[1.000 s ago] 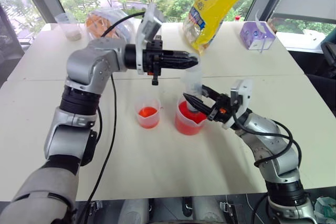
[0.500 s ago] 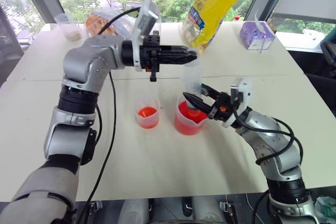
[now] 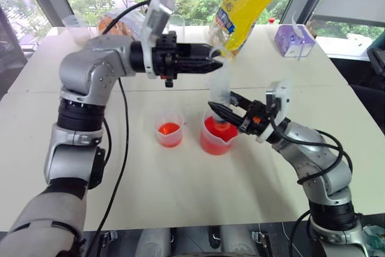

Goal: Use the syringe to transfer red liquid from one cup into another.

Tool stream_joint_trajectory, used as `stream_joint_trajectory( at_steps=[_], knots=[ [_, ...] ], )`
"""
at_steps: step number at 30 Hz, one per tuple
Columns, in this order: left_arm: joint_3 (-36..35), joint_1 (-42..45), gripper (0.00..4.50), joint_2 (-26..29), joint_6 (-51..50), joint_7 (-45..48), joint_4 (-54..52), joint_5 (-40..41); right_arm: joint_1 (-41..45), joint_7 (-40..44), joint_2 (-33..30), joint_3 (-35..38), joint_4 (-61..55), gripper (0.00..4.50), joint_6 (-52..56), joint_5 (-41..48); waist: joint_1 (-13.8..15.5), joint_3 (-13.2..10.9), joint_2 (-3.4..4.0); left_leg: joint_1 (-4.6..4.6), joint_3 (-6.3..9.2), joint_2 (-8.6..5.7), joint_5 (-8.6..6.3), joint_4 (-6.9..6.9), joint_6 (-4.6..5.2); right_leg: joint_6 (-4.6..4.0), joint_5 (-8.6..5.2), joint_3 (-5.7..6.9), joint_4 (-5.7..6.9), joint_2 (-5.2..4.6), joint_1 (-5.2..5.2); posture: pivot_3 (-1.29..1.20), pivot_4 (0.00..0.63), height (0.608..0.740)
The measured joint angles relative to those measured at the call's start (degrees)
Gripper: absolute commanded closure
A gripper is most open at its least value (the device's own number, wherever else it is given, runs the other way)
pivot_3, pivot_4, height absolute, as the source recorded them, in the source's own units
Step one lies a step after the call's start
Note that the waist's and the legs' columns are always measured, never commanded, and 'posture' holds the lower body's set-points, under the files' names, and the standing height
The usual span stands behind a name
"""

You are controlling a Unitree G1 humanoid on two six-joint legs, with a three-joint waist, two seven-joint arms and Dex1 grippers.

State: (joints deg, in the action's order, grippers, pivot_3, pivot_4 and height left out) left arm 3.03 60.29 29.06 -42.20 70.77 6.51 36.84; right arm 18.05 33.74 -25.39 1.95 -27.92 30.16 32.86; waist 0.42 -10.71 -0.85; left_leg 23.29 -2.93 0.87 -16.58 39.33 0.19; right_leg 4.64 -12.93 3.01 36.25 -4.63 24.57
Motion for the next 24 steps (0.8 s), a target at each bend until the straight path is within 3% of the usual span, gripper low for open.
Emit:
stream_joint_trajectory(
  at_steps=[9,15,24],
  knots=[
    [-9.0,-1.0,1.35,7.8,-2.7,-2.8,0.2,3.2,6.8,-0.9,-0.1,1.3,-0.2,3.07,1.6,2.3,-0.7,0.0,0.01,0.00,0.01,0.03,0.00,0.00,0.00,0.00,0.00,0.00,0.03,0.00,0.02,0.00,0.150,0.740],
    [-14.4,1.0,1.35,14.0,-2.9,-4.4,3.5,3.8,16.9,-1.7,5.3,1.0,3.9,3.07,2.2,6.1,-1.1,0.0,0.00,0.00,0.04,0.06,0.01,0.00,-0.02,0.00,0.00,0.03,0.08,-0.02,0.02,0.00,0.150,0.740],
    [-16.4,-0.6,1.35,18.2,-6.0,-6.2,-2.0,6.4,21.9,5.8,15.4,-9.9,19.5,3.07,-5.1,0.8,-1.2,0.0,0.00,0.04,0.00,0.04,0.01,0.00,-0.01,0.01,0.00,0.01,0.05,-0.09,0.03,0.00,0.150,0.740]
  ],
)
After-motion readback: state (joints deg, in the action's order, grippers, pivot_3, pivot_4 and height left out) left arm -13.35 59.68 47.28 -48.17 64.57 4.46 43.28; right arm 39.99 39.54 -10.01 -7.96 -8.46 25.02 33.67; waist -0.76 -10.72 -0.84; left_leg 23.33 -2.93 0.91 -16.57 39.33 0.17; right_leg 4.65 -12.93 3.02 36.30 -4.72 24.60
